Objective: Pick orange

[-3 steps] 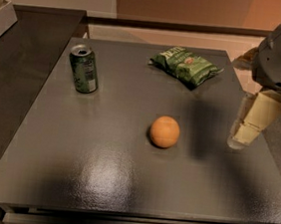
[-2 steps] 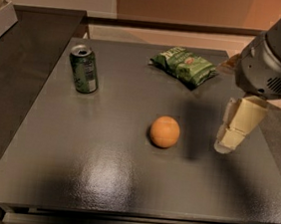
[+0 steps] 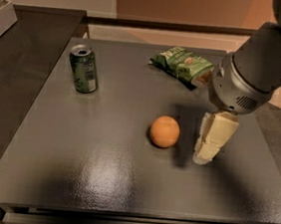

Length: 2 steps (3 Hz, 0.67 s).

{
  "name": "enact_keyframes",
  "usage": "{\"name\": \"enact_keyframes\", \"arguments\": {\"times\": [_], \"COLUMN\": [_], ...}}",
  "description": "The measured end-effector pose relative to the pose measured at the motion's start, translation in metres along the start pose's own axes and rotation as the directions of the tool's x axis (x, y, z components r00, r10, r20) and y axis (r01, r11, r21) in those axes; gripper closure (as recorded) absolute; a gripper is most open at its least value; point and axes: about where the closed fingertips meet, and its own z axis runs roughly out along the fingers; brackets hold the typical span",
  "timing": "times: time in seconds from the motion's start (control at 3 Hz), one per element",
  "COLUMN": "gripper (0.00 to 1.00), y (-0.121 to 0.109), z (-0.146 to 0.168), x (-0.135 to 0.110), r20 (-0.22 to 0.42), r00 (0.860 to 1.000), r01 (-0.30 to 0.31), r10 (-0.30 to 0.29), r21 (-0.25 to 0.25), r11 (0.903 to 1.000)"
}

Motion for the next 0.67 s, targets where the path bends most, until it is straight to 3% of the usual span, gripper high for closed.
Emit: {"name": "enact_keyframes", "arguments": {"times": [0.67], "gripper": [0.0], "y": [0.002], "z": [0.029], "x": [-0.012], "r20": [0.031], "r00": [0.999], "r01": [0.019], "r10": [-0.017], "r21": [-0.045], "r11": [0.9988]}}
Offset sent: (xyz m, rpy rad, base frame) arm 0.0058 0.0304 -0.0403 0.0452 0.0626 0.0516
